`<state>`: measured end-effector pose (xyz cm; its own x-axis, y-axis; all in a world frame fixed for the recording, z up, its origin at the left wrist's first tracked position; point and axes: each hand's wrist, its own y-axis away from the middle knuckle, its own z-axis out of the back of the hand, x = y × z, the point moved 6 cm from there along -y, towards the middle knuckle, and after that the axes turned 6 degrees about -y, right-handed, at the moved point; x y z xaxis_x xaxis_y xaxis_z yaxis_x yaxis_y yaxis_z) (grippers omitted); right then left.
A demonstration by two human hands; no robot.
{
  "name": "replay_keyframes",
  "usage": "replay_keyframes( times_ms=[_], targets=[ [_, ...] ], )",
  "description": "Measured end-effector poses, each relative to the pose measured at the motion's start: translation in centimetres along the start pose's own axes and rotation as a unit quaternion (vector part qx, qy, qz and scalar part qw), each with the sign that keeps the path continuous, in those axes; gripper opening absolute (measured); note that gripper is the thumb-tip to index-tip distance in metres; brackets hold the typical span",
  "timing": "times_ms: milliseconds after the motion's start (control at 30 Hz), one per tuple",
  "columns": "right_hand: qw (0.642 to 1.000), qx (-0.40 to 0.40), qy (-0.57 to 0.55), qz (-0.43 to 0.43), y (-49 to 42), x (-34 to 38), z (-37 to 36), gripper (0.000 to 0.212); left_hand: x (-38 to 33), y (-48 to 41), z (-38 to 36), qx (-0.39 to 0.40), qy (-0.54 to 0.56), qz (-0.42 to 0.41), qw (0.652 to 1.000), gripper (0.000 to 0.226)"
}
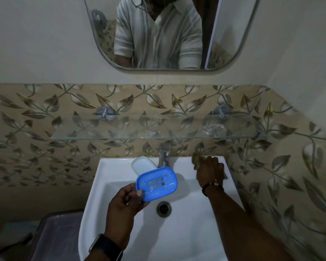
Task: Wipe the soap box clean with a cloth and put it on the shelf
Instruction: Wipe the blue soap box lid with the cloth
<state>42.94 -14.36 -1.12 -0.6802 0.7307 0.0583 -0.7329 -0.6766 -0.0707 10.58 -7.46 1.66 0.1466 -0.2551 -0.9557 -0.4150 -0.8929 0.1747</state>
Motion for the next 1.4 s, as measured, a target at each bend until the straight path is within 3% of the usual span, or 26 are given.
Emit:
replay_keyframes(
  times_ms=[133,233,333,433,500,567,633,700,800,933,1067,1167,1233,1400],
  targets=[
    [1.0,0.007,0.01,0.022,0.9,-0.3,0.2,0.025,-0.1,-0.1,-0.4,0.001,0.011,0.007,1.0,0.017],
    [0.997,0.05,0.037,0.033,1.4,-0.7,0.0,0.034,0.0,-0.2,-0.5,0.004,0.012,0.008,1.0,0.015],
    [0.998,0.038,0.048,0.035,1.9,-1.0,1.1,0.021,-0.2,-0.2,-0.6,0.003,0.023,0.013,1.0,0.017],
    [0.994,-0.049,-0.098,0.006,3.3,-0.9,4.3,0.024,-0.7,-0.1,-0.5,0.001,0.036,0.016,0.999,0.016],
    [0.959,-0.161,-0.231,0.024,5.7,0.2,7.8,0.029,-1.0,-0.1,-0.4,0.001,0.039,0.012,0.999,0.017],
    [0.911,-0.291,-0.279,0.082,8.8,2.5,11.9,0.03,-1.5,-0.2,-0.4,0.0,0.04,0.006,0.999,0.017],
    [0.895,-0.32,-0.262,0.165,11.8,6.0,14.8,0.021,-2.0,0.0,-0.6,0.003,0.04,0.003,0.999,0.018],
    [0.895,-0.29,-0.21,0.267,14.3,10.1,16.1,0.019,-2.5,0.4,-1.1,0.022,0.036,-0.001,0.999,0.02],
    [0.9,-0.212,-0.118,0.362,16.7,14.5,15.6,0.036,-3.3,1.2,-1.8,0.052,0.028,-0.01,0.998,0.022],
    [0.922,-0.216,-0.047,0.317,16.7,13.5,16.5,0.042,-4.4,1.8,-1.3,0.064,0.03,-0.021,0.997,0.023],
    [0.958,-0.202,0.013,0.205,16.2,11.1,17.4,0.028,-4.9,2.5,-0.9,0.053,0.041,-0.027,0.997,0.02],
    [0.969,-0.186,-0.063,0.148,16.9,12.1,17.9,0.017,-5.1,3.1,-0.9,0.067,0.046,-0.026,0.996,0.019],
    [0.968,-0.144,-0.145,0.147,17.7,13.9,17.8,0.024,-5.5,3.1,-0.8,0.086,0.042,-0.029,0.995,0.02],
    [0.939,-0.077,-0.169,0.29,20.0,16.4,18.9,0.034,-6.5,2.5,-0.1,0.097,0.045,-0.036,0.994,0.02]
  ],
)
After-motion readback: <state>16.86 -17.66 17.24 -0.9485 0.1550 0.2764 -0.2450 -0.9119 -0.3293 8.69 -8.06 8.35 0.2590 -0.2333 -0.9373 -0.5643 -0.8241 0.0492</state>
